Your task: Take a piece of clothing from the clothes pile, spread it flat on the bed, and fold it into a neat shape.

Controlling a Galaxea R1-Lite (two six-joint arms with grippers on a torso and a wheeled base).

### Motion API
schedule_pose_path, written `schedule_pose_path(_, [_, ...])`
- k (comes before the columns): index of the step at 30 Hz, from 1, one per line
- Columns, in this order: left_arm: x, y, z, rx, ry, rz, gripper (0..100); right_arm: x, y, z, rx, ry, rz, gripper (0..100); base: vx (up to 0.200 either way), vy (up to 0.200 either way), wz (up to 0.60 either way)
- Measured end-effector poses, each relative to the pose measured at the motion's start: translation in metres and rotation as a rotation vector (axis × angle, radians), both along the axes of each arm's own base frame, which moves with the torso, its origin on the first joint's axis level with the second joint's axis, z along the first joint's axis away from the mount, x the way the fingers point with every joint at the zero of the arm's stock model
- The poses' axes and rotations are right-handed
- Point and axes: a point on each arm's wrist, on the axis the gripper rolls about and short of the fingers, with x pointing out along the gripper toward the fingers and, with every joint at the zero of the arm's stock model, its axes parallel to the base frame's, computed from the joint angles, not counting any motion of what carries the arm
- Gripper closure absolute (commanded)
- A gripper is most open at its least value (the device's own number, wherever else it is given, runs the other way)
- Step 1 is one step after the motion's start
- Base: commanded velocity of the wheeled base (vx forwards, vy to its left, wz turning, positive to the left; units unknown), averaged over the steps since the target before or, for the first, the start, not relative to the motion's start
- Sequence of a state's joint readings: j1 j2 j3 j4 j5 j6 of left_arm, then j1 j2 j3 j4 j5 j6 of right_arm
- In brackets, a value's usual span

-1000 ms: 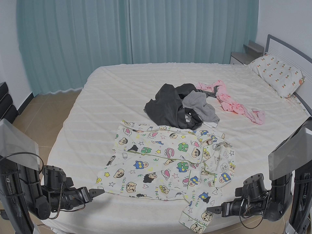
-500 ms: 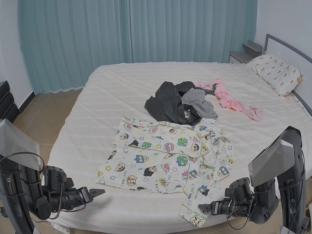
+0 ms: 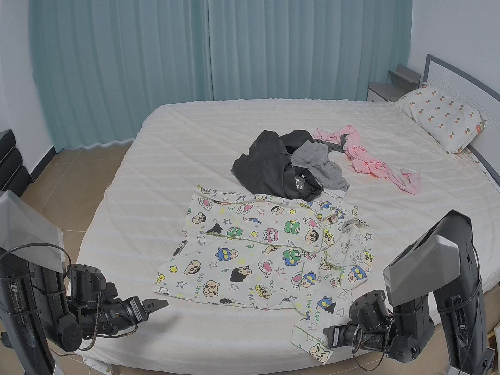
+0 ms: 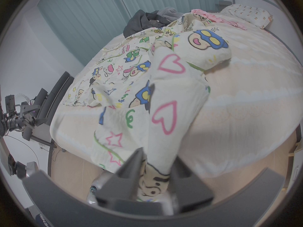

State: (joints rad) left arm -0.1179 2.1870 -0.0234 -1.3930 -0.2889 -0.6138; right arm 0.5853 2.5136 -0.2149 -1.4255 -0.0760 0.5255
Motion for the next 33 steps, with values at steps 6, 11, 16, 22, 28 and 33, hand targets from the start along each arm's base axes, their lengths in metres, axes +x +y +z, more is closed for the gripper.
schedule_pose_path(6, [0.000,0.000,-0.001,0.011,0.002,0.001,0,-0.008,-0.014,0.004,-0.028,0.034,-0.009,100,0.000,0.000,0.00])
schedule_pose_path(11, [0.003,-0.001,-0.001,0.007,-0.005,0.011,0,-0.019,-0.027,0.014,-0.035,0.067,0.004,100,0.000,0.000,0.00])
schedule_pose_path(16, [0.018,-0.005,-0.002,0.002,-0.030,0.096,0,-0.023,-0.041,0.020,-0.049,0.082,0.022,100,0.000,0.000,0.00])
schedule_pose_path(22, [0.037,-0.021,-0.014,0.074,-0.065,0.157,0,-0.020,-0.050,0.023,-0.043,0.075,0.009,100,0.000,0.000,0.00])
schedule_pose_path(28, [0.051,-0.038,-0.034,0.221,-0.096,0.120,0,-0.018,-0.053,0.024,-0.039,0.065,0.003,100,0.000,0.000,0.00])
schedule_pose_path(33, [0.060,-0.044,-0.041,0.230,-0.100,0.107,0,-0.017,-0.053,0.025,-0.033,0.049,0.003,100,0.000,0.000,0.00])
